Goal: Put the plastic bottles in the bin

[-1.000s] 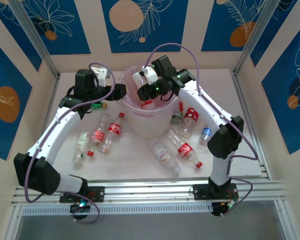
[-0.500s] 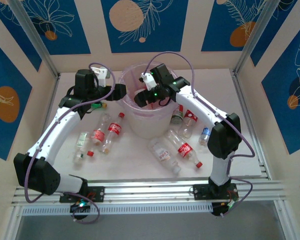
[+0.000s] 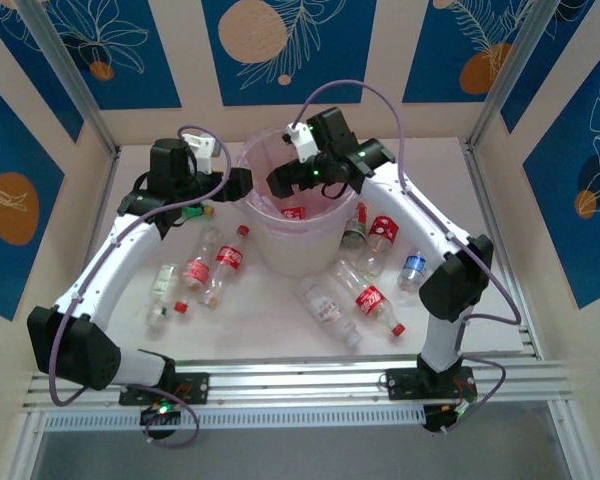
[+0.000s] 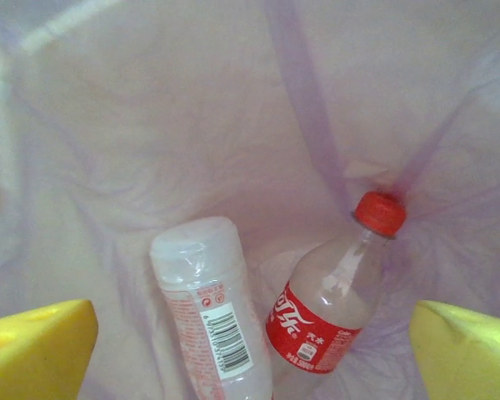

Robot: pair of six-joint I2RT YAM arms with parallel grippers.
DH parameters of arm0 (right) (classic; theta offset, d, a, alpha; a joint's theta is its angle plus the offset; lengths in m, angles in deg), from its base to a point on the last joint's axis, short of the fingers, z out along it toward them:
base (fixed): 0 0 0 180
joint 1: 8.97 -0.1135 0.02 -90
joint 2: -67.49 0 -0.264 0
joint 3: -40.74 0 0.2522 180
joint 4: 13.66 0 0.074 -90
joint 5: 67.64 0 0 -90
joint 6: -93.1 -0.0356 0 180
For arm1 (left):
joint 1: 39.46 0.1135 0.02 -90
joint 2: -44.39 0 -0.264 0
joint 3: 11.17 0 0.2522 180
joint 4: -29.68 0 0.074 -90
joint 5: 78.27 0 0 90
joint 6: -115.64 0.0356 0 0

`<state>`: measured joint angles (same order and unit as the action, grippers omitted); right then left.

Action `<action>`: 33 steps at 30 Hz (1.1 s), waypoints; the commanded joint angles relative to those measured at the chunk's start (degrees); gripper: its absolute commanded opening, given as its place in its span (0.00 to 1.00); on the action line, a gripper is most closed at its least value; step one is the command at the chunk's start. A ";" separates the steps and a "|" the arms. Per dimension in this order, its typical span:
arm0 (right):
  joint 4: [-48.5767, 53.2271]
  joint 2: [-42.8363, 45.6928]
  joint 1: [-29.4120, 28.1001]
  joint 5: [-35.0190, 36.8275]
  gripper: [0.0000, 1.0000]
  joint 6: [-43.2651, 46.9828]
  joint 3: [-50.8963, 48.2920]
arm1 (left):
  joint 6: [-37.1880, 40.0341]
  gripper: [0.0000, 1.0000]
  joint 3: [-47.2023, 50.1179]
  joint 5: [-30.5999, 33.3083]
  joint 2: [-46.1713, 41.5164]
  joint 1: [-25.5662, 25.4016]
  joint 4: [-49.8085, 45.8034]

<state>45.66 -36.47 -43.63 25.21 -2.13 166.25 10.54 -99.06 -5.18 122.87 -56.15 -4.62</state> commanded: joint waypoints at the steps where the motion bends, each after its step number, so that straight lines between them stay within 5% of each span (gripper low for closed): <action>1: 3.81 5.87 -0.27 2.46 1.00 -1.64 4.23 | 2.41 0.89 1.84 1.77 0.43 -0.13 -6.16; 8: 8.84 14.00 4.63 14.75 0.99 -8.97 2.02 | 2.42 0.89 1.84 1.88 0.64 -0.11 -6.11; 20: 13.54 31.13 29.52 14.57 0.99 -26.77 -33.10 | 2.02 0.89 1.88 1.48 0.60 -0.15 -6.05; 33: 0.19 23.99 38.13 9.69 0.99 -26.96 -55.56 | 1.78 0.89 1.97 1.26 1.12 -0.18 -6.00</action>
<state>50.95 -10.38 -6.43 37.56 -28.54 111.65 10.65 -99.06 -5.20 122.87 -56.15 -4.60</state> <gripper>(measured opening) 0.990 0.889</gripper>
